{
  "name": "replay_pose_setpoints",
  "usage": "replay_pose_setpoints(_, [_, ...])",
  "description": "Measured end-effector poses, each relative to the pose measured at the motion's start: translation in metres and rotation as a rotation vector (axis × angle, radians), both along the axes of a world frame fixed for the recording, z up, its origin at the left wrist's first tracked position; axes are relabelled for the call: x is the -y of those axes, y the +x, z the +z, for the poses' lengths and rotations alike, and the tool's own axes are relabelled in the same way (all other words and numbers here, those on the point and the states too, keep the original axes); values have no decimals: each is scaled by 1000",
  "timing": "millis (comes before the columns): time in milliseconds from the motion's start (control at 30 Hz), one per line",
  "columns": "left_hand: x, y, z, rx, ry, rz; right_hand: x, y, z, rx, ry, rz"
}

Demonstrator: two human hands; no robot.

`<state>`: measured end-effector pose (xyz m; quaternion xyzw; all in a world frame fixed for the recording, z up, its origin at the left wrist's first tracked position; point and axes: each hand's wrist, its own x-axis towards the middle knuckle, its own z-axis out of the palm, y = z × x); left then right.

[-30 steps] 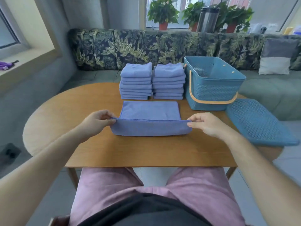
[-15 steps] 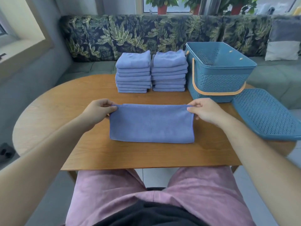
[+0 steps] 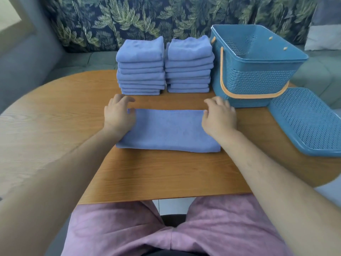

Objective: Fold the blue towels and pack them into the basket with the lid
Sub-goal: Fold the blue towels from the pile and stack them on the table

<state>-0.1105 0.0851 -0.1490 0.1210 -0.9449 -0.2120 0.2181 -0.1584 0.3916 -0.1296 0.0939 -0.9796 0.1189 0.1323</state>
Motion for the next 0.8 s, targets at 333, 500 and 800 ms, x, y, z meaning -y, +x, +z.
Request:
replay_pose_setpoints(333, [-52, 19, -14, 475, -141, -303, 35, 30, -33, 379, 134, 199])
replay_pose_setpoints(500, [-38, 13, -13, 498, -206, -269, 19, 23, -29, 398, 173, 184])
replay_pose_setpoints(800, [-48, 7, -6, 393, -309, -572, 70, 77, -15, 114, 78, 209])
